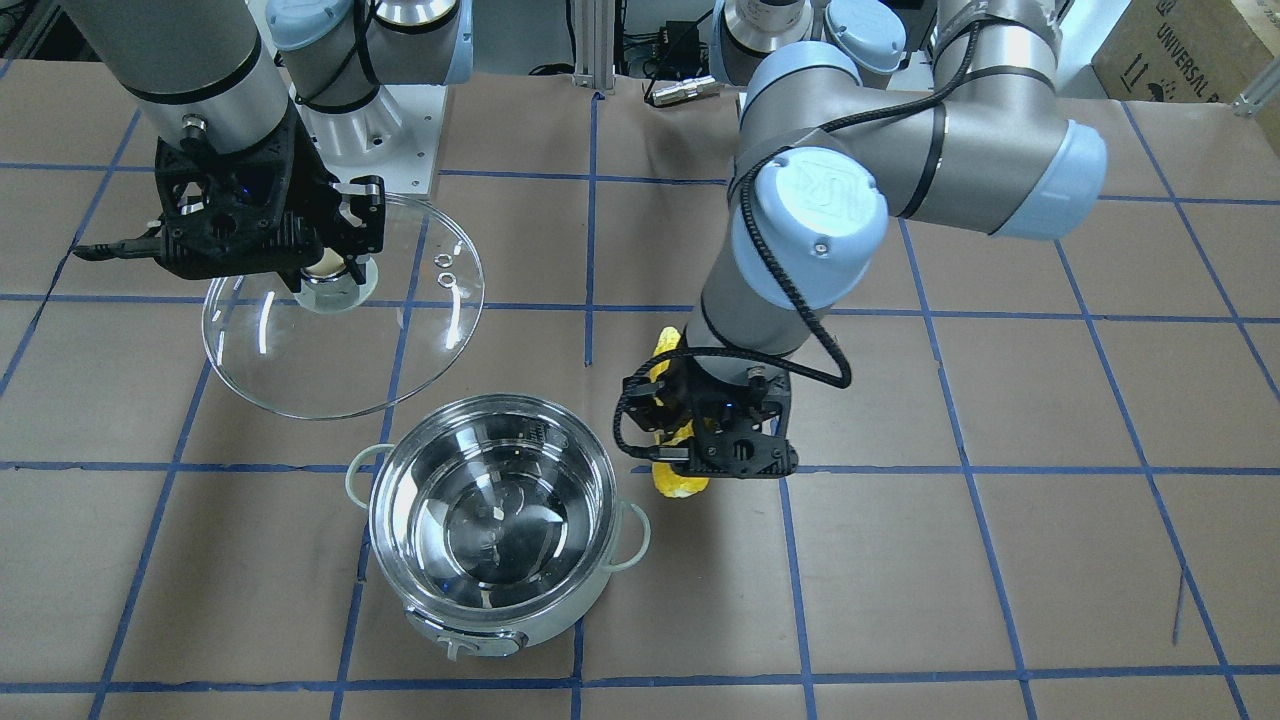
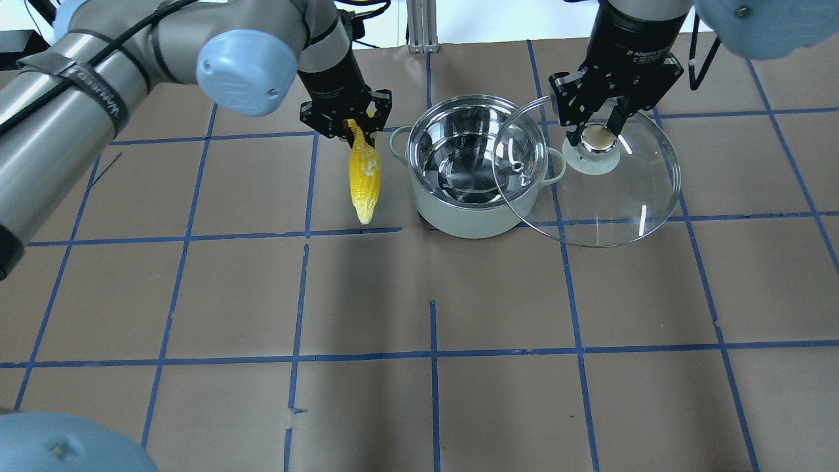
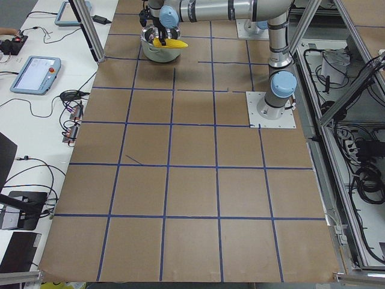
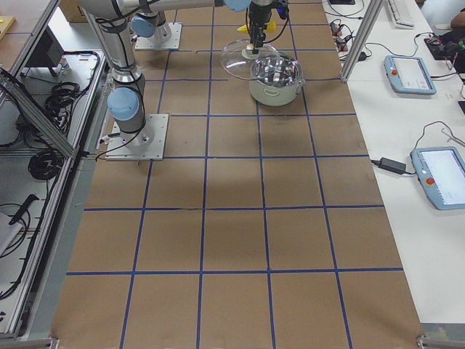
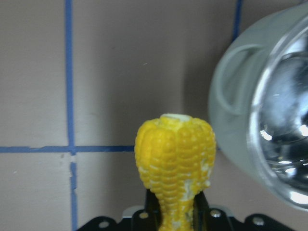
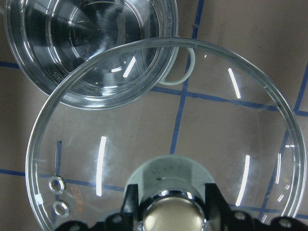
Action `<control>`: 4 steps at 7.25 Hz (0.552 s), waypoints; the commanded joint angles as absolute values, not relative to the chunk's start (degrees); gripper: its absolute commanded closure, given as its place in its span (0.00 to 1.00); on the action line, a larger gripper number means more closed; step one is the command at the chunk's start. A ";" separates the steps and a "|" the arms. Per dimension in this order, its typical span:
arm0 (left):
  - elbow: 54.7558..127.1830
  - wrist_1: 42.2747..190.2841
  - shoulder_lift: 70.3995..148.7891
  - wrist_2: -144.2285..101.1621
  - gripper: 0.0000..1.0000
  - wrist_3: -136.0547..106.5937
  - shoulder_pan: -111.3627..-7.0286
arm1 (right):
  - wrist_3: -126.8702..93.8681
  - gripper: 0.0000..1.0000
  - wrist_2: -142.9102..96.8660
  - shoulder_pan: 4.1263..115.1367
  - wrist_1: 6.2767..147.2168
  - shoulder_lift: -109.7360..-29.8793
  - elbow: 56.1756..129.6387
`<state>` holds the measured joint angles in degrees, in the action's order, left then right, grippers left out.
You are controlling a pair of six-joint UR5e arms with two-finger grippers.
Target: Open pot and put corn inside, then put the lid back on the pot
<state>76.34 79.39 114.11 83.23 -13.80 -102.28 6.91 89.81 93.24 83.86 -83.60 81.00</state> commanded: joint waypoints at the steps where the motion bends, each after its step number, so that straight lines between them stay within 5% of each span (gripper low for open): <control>1: 66.58 79.02 121.16 83.14 0.78 -20.18 -107.38 | 7.21 0.59 89.82 92.99 83.85 -83.58 81.04; 4: 55.83 78.75 130.41 83.94 0.75 -22.68 -111.53 | 7.29 0.59 89.82 92.90 83.76 -83.58 81.04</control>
<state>59.75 78.87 127.00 83.82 -22.49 -110.36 7.20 89.82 92.98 83.79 -83.64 81.04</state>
